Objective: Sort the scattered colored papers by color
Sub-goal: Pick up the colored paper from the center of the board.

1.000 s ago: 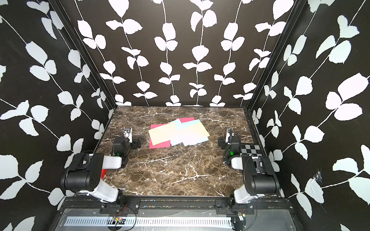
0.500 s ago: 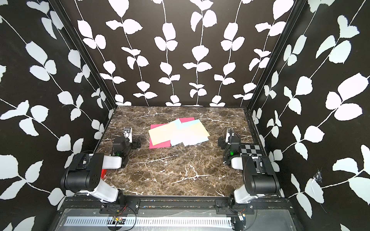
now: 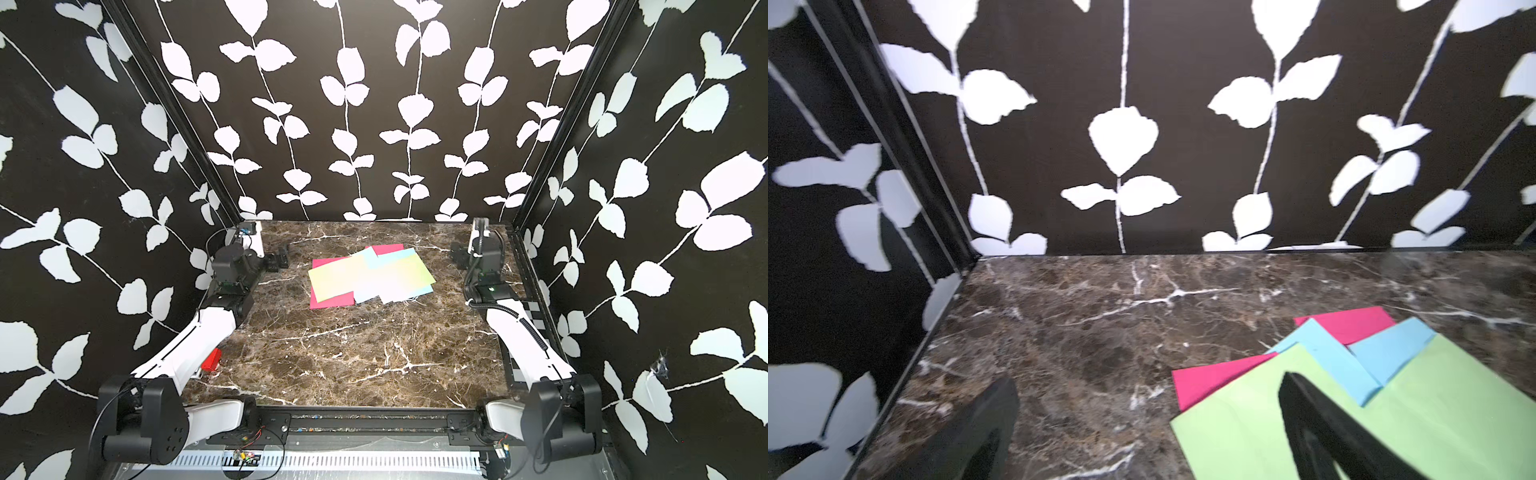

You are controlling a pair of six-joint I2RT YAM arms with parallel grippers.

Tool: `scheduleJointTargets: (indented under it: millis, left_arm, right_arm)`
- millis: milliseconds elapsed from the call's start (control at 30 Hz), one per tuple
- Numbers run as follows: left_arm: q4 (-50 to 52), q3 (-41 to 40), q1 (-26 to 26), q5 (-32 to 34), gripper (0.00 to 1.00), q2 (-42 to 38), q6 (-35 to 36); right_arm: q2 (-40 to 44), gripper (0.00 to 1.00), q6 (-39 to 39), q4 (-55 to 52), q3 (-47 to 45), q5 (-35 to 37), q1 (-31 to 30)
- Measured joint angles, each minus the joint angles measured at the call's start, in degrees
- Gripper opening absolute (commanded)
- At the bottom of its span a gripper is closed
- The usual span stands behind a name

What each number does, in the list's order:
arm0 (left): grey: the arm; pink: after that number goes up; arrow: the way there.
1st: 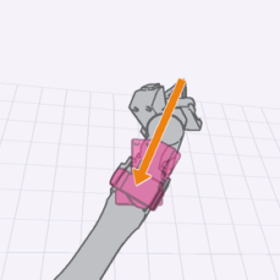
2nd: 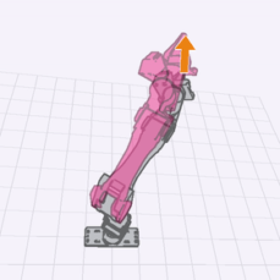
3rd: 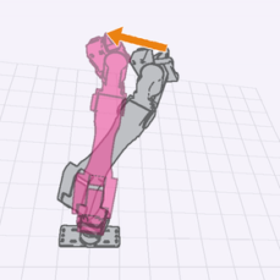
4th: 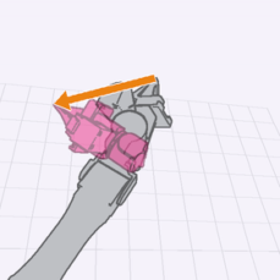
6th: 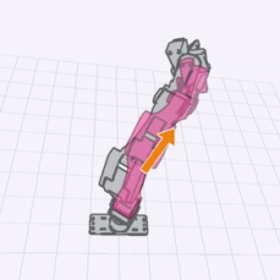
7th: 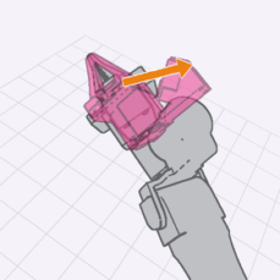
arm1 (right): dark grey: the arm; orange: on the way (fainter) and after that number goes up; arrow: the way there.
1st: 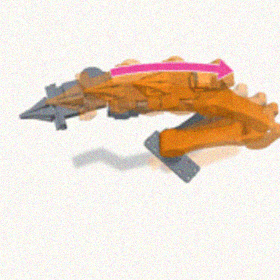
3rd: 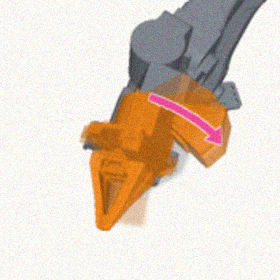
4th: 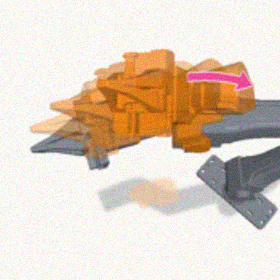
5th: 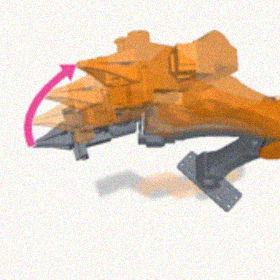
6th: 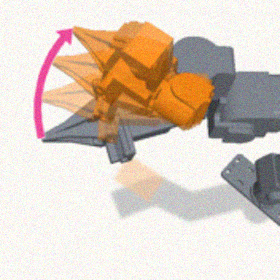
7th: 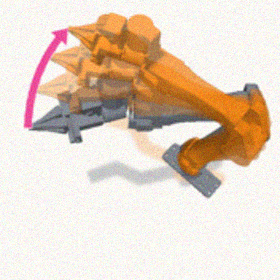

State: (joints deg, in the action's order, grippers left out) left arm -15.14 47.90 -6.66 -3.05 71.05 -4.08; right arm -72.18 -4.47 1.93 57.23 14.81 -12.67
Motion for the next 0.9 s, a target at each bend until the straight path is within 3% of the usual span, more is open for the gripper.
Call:
scheduleJointTargets:
  millis: [267, 467, 667, 900]
  left_arm:
    - [7.0, 2.0, -3.2, -8.7, 0.95, 7.1, -9.7]
    - [10.0, 9.2, -3.8, -13.2, 0.87, 23.1, -14.4]
    - [11.3, 21.0, -3.8, -17.4, 0.86, 36.9, -17.5]
    - [12.2, 29.9, -3.8, -20.7, 0.86, 44.7, -18.5]
  right_arm:
    - [-9.2, 0.99, -11.2, -8.8, 8.5, -6.2, -10.4]
    - [-24.7, 0.99, -22.3, -8.2, 13.0, -14.2, -17.5]
    - [-36.2, 0.97, -37.9, 2.2, 14.6, -20.0, -23.4]
    - [-42.0, 0.97, -56.0, 17.8, 14.6, -20.6, -27.8]
